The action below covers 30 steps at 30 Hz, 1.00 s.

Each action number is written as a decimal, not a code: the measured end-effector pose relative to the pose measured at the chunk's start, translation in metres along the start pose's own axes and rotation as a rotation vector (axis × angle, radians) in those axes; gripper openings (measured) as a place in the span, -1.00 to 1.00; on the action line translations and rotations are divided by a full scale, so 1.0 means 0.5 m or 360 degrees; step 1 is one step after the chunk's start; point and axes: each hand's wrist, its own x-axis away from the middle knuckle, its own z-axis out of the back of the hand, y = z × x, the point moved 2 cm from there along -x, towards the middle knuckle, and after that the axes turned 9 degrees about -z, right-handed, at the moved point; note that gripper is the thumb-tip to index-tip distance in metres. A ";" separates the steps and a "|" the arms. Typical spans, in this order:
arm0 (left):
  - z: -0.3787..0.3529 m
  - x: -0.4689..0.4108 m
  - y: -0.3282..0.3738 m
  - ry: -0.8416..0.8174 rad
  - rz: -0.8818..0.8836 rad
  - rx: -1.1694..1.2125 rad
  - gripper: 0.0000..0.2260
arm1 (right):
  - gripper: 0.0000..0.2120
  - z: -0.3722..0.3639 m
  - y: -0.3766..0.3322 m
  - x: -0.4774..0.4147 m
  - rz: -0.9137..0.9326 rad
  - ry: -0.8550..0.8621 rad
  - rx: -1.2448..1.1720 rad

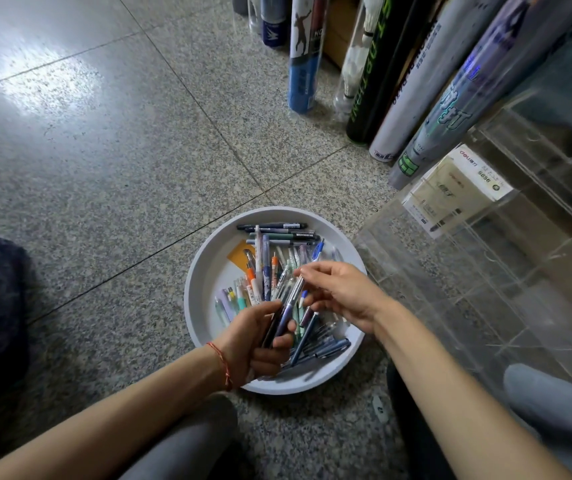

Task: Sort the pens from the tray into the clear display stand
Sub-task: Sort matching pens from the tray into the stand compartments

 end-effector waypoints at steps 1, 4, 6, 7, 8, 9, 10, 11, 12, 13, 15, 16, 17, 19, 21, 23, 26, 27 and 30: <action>-0.009 0.006 0.009 -0.0016 -0.0016 -0.0063 -0.71 | -0.90 0.002 -0.012 0.015 0.0027 -0.0008 -0.0033; -0.053 0.033 0.058 0.0010 -0.0143 -0.0380 -0.66 | -0.90 0.007 -0.064 0.072 0.0123 0.0042 -0.0053; -0.108 0.050 0.118 0.0079 -0.0332 -0.0633 -0.65 | -0.91 0.019 -0.121 0.122 0.0267 0.0094 -0.0078; -0.149 0.058 0.150 0.0093 -0.0429 -0.0742 -0.67 | -0.92 0.030 -0.155 0.154 0.0356 0.0131 -0.0089; -0.196 0.064 0.182 0.0087 -0.0523 -0.0835 -0.69 | -0.92 0.046 -0.191 0.191 0.0454 0.0185 -0.0090; -0.250 0.067 0.210 0.0072 -0.0614 -0.0912 -0.70 | -0.92 0.065 -0.228 0.233 0.0558 0.0249 -0.0086; -0.309 0.071 0.233 0.0068 -0.0705 -0.0976 -0.71 | -0.93 0.085 -0.266 0.280 0.0664 0.0327 -0.0063; -0.368 0.076 0.248 0.0064 -0.0805 -0.1043 -0.71 | -0.94 0.105 -0.297 0.330 0.0767 0.0396 -0.0036; -0.428 0.085 0.255 0.0052 -0.0912 -0.1109 -0.71 | -0.94 0.127 -0.323 0.382 0.0859 0.0463 0.0003; -0.483 0.092 0.253 0.0033 -0.1034 -0.1180 -0.71 | -0.94 0.146 -0.340 0.432 0.0941 0.0529 0.0037; -0.586 0.109 0.232 -0.0026 -0.1242 -0.1348 -0.72 | -0.96 0.191 -0.350 0.525 0.1088 0.0695 0.0130; -0.614 0.111 0.221 -0.0048 -0.1286 -0.1381 -0.73 | -0.93 0.205 -0.348 0.551 0.1105 0.0770 0.0171; -0.646 0.112 0.201 -0.0099 -0.1307 -0.1407 -0.73 | -0.89 0.225 -0.339 0.584 0.1112 0.0841 0.0186; -0.692 0.110 0.158 -0.0194 -0.1259 -0.1420 -0.71 | -0.87 0.267 -0.312 0.646 0.1122 0.0946 0.0208; -0.717 0.103 0.122 -0.0211 -0.1166 -0.1462 -0.71 | -0.97 0.313 -0.287 0.708 0.1192 0.1056 0.0171; -0.732 0.097 0.096 -0.0163 -0.1120 -0.1552 -0.73 | -0.92 0.370 -0.263 0.772 0.1321 0.1250 0.0000; -0.746 0.088 0.062 -0.0113 -0.1133 -0.1526 -0.78 | -0.84 0.444 -0.200 0.833 0.1370 0.1496 -0.0045; -0.751 0.084 0.049 -0.0114 -0.1136 -0.1487 -0.79 | -0.83 0.459 -0.174 0.838 0.1324 0.1520 0.0017; -0.760 0.068 0.001 -0.0135 -0.1157 -0.1549 -0.81 | -0.84 0.475 -0.108 0.833 0.1209 0.1549 0.0271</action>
